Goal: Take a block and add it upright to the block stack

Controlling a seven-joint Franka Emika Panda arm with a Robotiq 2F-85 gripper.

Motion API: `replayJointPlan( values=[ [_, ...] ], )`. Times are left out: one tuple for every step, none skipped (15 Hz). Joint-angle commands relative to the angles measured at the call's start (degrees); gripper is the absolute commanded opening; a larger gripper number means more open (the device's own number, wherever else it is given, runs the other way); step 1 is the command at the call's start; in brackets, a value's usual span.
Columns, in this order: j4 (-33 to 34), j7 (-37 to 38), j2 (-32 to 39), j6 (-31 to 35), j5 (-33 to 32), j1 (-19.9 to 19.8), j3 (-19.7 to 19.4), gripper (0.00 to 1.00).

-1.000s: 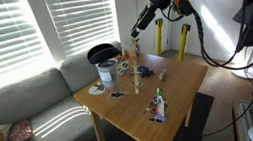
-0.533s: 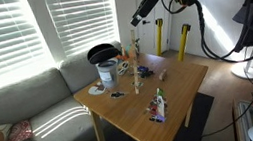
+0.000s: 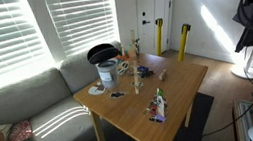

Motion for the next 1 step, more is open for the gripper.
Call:
replayJointPlan(
  values=[
    [0.1, 1.2, -1.3, -3.9, -0.8, -0.6, 0.0, 1.00]
  ],
)
